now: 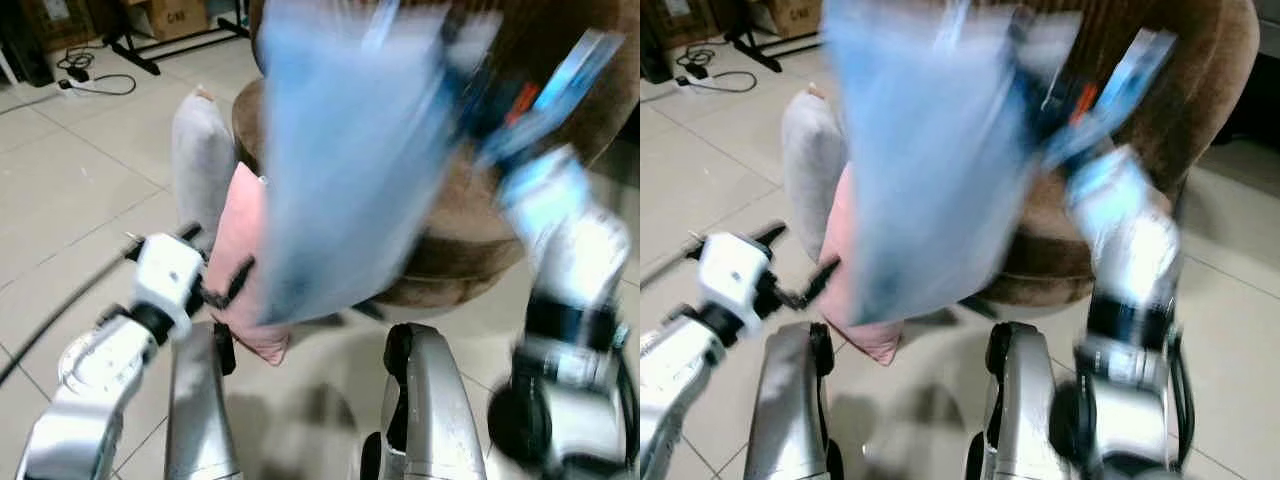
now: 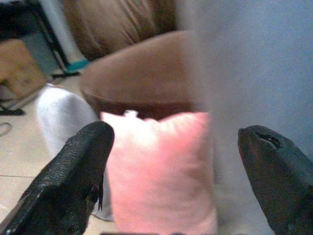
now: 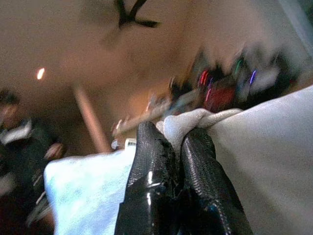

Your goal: Move the pillow to the sofa from floor

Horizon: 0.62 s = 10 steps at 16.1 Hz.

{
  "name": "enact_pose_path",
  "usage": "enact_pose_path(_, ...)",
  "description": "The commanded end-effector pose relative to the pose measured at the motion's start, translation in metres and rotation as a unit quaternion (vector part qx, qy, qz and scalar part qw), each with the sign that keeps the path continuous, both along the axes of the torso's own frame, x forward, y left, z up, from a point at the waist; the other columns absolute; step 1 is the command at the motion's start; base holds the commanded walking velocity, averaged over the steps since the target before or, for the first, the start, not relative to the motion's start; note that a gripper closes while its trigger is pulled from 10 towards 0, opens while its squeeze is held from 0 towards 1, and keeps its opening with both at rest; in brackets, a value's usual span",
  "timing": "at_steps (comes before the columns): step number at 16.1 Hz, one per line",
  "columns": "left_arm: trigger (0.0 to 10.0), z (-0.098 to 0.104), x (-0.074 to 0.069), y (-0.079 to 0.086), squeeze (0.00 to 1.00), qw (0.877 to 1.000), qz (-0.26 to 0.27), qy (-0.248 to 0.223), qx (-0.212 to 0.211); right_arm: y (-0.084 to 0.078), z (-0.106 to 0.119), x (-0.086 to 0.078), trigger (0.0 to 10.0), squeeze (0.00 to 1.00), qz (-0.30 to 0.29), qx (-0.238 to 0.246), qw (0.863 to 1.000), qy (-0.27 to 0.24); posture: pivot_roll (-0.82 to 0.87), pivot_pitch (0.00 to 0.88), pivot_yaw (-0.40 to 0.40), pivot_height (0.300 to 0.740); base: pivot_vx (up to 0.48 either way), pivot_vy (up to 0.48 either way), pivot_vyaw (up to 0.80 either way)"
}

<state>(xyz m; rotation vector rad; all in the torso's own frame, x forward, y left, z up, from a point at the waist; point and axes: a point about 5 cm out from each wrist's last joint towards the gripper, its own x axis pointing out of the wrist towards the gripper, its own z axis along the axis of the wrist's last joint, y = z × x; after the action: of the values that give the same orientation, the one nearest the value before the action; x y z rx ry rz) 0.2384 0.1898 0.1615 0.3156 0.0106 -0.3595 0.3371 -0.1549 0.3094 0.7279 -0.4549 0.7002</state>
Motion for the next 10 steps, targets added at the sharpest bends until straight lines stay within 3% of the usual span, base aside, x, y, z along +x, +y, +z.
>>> enact_pose_path(1, 10.0, 0.012, 0.002, -0.001, 0.00, 1.000, 0.002, -0.025, -0.006, -0.012, 0.018, 0.003, 10.0, 0.00, -0.068, 0.041, 0.997, -0.001, 0.00, 0.000, -0.064, 0.365, 0.000, 0.000, 0.00)
enact_pose_path(3, 10.0, 0.024, 0.008, 0.000, 0.00, 0.999, 0.005, -0.050, 0.003, -0.012, 0.021, 0.008, 10.0, 0.00, -0.098, 0.106, 0.989, 0.022, 0.00, 0.000, -0.061, 0.365, 0.000, 0.000, 0.00)
enact_pose_path(5, 10.0, 0.039, 0.015, 0.004, 0.00, 0.997, 0.019, -0.079, 0.009, -0.003, -0.008, 0.017, 10.0, 0.00, -0.155, 0.128, 0.975, 0.091, -0.01, 0.000, -0.047, 0.375, 0.000, 0.000, 0.00)
enact_pose_path(6, 10.0, 0.043, 0.017, 0.005, 0.00, 0.996, 0.023, -0.086, 0.011, 0.005, -0.020, 0.021, 10.0, 0.00, -0.165, 0.122, 0.972, 0.115, -0.02, 0.000, -0.039, 0.385, 0.000, 0.000, 0.00)
enact_pose_path(8, 10.0, 0.044, 0.021, 0.007, 0.00, 0.995, 0.029, -0.089, 0.016, 0.026, -0.044, 0.028, 10.0, 0.00, -0.202, 0.068, 0.964, 0.157, 0.00, 0.000, -0.048, 0.400, 0.000, 0.000, 0.00)
enact_pose_path(9, 10.0, 0.039, 0.020, 0.009, 0.00, 0.995, 0.043, -0.083, 0.028, 0.041, -0.064, 0.031, 10.0, 0.00, -0.217, 0.017, 0.959, 0.181, 0.00, 0.000, -0.050, 0.415, 0.000, 0.000, 0.00)
enact_pose_path(10, 10.0, 0.036, 0.018, 0.010, 0.00, 0.995, 0.050, -0.078, 0.028, 0.044, -0.072, 0.031, 10.0, 0.00, -0.218, 0.003, 0.957, 0.190, 0.01, 0.000, -0.057, 0.425, 0.000, 0.000, 0.00)
